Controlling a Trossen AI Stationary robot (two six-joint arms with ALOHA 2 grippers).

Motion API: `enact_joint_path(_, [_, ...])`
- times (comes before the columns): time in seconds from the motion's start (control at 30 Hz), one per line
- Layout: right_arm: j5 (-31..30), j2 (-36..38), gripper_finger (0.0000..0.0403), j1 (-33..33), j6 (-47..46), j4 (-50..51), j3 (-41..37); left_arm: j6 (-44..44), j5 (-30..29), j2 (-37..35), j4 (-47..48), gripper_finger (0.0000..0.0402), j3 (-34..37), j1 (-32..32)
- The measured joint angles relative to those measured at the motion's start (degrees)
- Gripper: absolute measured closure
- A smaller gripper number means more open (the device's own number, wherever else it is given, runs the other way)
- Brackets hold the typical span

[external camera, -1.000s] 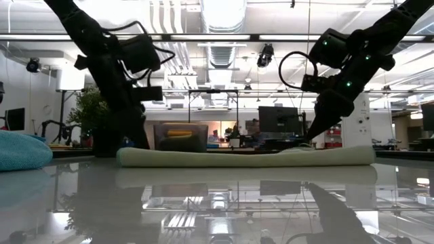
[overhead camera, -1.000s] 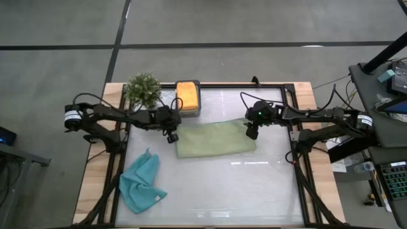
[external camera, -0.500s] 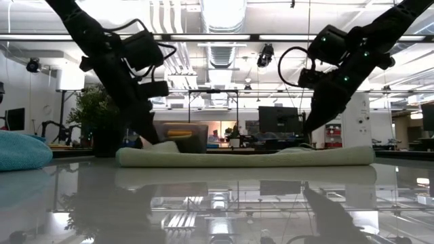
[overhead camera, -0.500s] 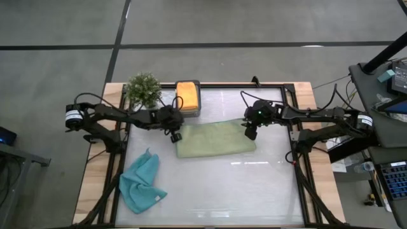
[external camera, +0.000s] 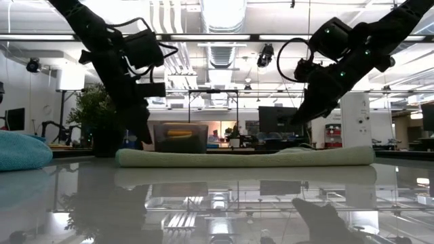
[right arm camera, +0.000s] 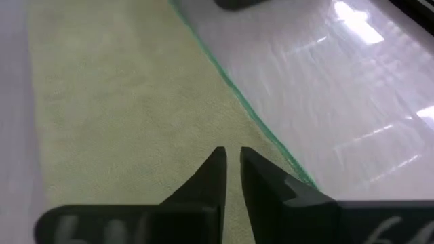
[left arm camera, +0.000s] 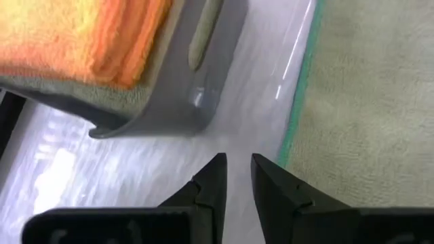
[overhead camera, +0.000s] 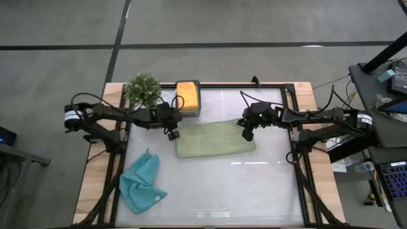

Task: Fold microfiber towels
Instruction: Fold the green towel

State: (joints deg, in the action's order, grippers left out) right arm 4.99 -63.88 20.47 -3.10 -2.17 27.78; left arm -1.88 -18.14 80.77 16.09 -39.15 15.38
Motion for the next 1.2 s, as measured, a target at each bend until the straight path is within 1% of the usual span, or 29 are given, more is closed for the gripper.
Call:
enact_joint_path(0.07, [-0.06,0.0,0.0377,-0.11,0.1,-0.42,-0.15,0.08,0.62,-0.21,-0.06,0.0348,-0.26,-0.02])
enact_joint_path(0.1, [-0.11,-0.11,0.0381,-0.11,0.08,-0.4,-0.3,0.09,2.19,-0.24,-0.56,0.0348,-0.36,-0.09])
enact_joint_path(0.17, [-0.49,-0.85,0.0388,-0.08,-0.27,-0.4,-0.5,0.18,7.2,-0.26,-2.87,0.0348,-0.39,-0.14])
enact_joint_path(0.23, [-0.52,-2.24,0.0393,-0.16,-0.35,-0.67,-0.72,0.99,12.89,-0.24,-7.31,0.0347,0.06,-0.57])
enact_joint_path(0.3, [-0.55,-4.45,0.0394,-0.37,-0.57,-3.05,-0.97,1.64,16.31,-0.1,-10.33,0.0347,0.57,-1.4])
enact_joint_path(0.33, [-0.54,-5.74,0.0394,-0.48,-0.63,-4.25,-1.07,1.97,16.99,0.06,-11.43,0.0347,0.87,-2.01])
enact_joint_path(0.47, [-1.08,-10.44,0.0394,-0.48,-0.45,-7.8,-1.11,2.98,17.51,0.71,-12.64,0.0347,1.43,-5.61])
enact_joint_path(0.63, [-4.95,-13.21,0.0394,-0.46,0.1,-5.62,-1.08,3.17,17.56,2.56,-12.68,0.0347,1.98,-11.0])
enact_joint_path(0.7, [-5.17,-13.18,0.0394,-0.43,0.45,-3.69,-1.06,3.91,17.63,3.74,-12.75,0.0347,1.98,-12.58])
enact_joint_path(0.87, [-8.96,-10.76,0.0394,-0.42,1.08,2.94,-1.02,6.93,17.6,6.8,-12.81,0.0347,2.02,-13.64])
enact_joint_path(1.03, [-9.06,-6.59,0.0394,-0.48,1.71,4.51,-0.93,7.0,16.11,7.72,-12.74,0.0347,1.93,-13.55])
enact_joint_path(1.2, [-8.43,-0.46,0.0394,-1.19,-2.69,12.02,0.43,6.02,15.59,6.06,-12.55,0.0347,1.26,-13.51])
